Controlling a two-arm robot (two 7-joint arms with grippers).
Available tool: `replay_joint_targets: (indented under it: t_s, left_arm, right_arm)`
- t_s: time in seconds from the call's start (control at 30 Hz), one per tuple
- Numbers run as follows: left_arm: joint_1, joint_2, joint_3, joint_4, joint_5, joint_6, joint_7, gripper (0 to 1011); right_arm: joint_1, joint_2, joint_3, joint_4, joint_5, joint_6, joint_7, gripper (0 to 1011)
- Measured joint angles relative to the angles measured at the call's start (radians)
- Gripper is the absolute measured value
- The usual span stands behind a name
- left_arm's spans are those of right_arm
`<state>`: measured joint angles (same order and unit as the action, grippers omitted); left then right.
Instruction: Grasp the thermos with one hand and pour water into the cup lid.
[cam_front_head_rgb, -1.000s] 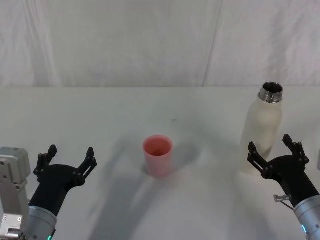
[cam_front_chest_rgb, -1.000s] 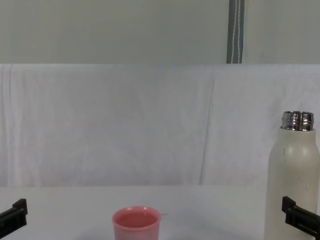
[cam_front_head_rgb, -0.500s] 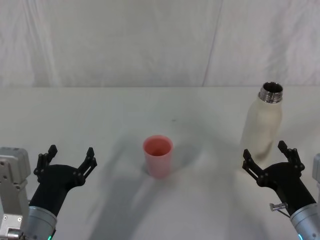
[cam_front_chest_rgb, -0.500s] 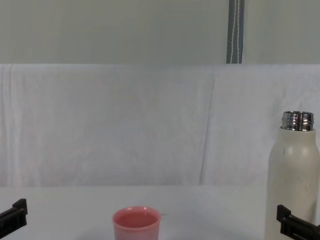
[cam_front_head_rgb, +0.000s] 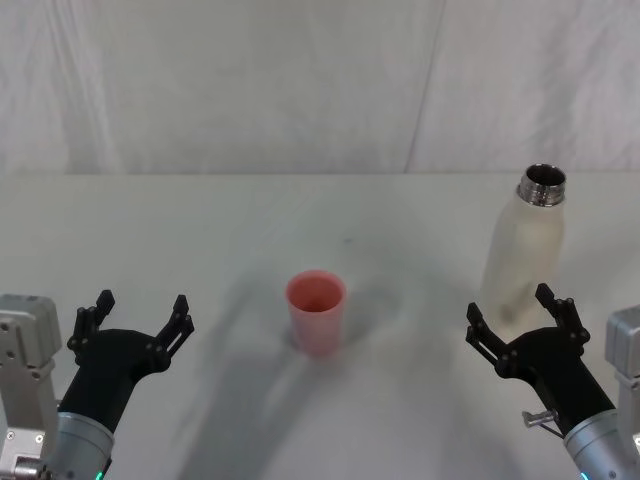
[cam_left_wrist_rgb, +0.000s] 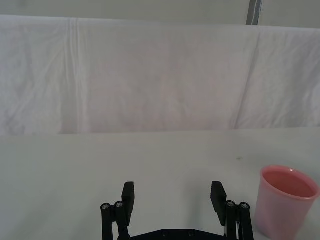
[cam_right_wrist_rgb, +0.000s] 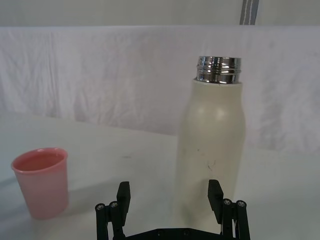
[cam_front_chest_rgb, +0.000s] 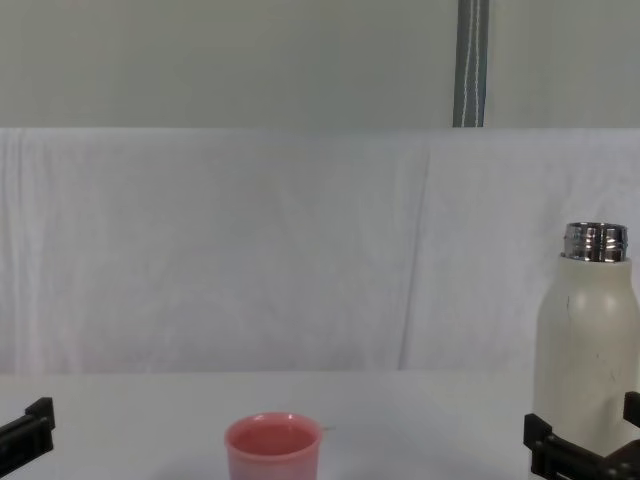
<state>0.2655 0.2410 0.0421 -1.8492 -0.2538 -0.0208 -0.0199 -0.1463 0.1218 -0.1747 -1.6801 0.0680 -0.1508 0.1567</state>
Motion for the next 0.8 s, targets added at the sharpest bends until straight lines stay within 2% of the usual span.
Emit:
replay_joint_targets:
  t_s: [0.8]
  left_arm:
    - [0.000, 0.000, 0.000, 0.000, 0.000, 0.000, 0.000, 1001]
  right_arm:
    - [0.003, -0.003, -0.002, 0.003, -0.001, 0.002, 0.000, 1001]
